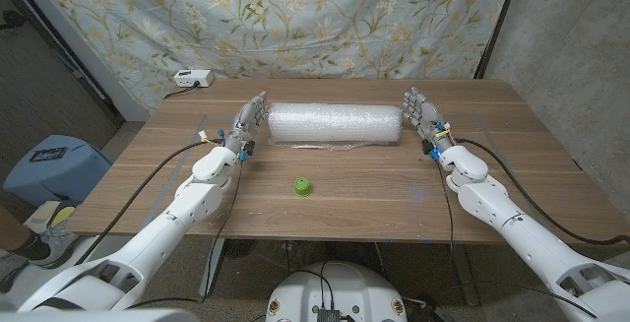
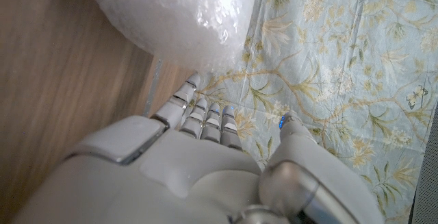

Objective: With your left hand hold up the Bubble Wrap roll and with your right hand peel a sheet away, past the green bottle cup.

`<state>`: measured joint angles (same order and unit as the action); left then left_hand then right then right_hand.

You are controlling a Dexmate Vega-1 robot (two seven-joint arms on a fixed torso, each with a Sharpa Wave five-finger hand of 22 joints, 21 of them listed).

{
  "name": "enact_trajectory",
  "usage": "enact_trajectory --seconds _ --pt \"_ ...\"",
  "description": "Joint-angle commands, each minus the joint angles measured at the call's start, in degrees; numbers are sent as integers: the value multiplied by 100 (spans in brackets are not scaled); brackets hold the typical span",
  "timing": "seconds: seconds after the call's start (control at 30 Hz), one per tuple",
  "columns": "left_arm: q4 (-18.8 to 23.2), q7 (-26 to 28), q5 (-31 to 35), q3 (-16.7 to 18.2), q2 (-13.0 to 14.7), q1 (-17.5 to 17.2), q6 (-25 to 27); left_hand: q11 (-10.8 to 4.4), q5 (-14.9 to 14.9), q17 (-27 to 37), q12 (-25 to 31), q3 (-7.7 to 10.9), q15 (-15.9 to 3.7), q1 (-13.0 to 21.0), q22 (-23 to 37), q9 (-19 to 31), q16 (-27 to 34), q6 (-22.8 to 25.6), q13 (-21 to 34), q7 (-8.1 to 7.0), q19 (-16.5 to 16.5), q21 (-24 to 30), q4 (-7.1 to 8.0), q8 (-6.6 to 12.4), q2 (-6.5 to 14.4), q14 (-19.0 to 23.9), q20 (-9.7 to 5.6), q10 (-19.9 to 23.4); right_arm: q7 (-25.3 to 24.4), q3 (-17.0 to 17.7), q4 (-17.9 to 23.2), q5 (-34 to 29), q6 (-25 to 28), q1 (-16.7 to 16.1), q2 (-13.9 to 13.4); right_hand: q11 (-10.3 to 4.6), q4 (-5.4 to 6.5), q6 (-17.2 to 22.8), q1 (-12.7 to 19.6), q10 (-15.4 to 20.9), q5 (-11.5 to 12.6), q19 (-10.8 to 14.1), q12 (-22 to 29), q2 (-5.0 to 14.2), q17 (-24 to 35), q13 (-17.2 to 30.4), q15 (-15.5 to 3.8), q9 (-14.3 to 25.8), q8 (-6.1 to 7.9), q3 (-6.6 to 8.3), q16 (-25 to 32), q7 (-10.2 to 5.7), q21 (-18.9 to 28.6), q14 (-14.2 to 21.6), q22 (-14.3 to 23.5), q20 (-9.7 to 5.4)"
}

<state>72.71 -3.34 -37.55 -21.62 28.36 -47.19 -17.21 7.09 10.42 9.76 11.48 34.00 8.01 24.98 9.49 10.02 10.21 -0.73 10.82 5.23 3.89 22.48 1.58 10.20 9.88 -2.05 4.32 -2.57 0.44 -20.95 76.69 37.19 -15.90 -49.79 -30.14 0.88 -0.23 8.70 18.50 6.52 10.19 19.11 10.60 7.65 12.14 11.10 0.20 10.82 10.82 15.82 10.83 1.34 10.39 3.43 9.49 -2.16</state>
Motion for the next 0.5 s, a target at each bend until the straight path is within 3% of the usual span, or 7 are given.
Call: enact_trajectory --seconds 0.03,0.5 --pt "-77 -150 -53 -16 -32 -4 -78 45 36 17 47 46 31 46 22 17 36 6 31 33 35 23 -24 25 7 -2 53 30 -124 -4 216 -55 83 -118 -59 -3 -27 45 53 43 24 34 38 -10 11 6 -10 30 32 37 43 1 34 66 29 1" --pt "423 60 -17 17 212 -219 197 42 37 10 59 42 31 59 23 18 33 17 30 38 46 -20 -84 30 0 6 49 63 -194 9 346 -68 68 -232 -84 14 -45 45 53 32 21 31 39 -11 2 6 -10 30 37 51 45 3 39 57 29 3"
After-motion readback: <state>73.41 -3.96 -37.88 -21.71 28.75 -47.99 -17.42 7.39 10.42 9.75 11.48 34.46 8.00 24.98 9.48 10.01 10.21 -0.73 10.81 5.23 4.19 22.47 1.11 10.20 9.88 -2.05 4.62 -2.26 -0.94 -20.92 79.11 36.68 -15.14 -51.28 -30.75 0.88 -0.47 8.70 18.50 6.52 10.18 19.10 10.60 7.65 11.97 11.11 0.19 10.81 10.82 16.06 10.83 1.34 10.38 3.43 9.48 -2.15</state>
